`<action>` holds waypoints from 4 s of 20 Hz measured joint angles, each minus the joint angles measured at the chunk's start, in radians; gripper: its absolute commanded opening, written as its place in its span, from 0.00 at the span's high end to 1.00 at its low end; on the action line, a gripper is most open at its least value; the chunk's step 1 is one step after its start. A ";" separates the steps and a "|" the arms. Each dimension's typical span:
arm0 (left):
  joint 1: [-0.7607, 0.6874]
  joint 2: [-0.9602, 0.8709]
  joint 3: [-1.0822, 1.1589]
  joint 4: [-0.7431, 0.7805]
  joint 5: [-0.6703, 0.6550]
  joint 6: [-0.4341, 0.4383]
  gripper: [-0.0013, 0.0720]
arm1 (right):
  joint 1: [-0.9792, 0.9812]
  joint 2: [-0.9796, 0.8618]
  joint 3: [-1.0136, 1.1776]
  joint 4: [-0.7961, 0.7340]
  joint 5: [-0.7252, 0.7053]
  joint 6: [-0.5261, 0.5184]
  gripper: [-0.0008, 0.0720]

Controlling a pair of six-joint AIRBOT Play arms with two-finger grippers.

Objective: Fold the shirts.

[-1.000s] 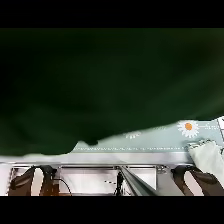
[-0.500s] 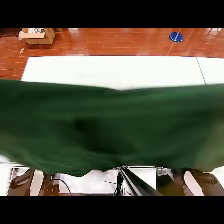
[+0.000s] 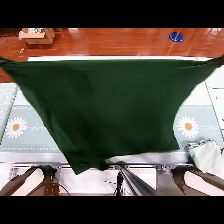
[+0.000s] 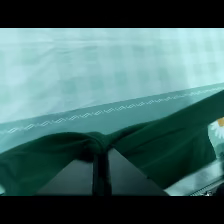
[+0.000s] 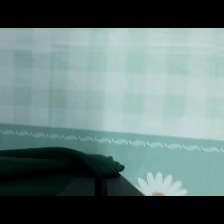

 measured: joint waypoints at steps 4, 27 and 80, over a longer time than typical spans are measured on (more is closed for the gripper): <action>-0.150 -0.235 -0.009 -0.024 0.182 0.026 0.95 | -0.001 -0.159 -0.009 0.071 -0.161 0.000 0.94; -0.354 -0.653 -0.011 0.110 0.864 0.133 0.95 | -0.001 -0.490 -0.012 0.123 -0.587 0.034 0.94; -0.332 -0.232 -0.993 0.117 0.573 0.079 0.95 | -0.429 -0.018 -0.757 0.274 -0.199 -0.199 0.40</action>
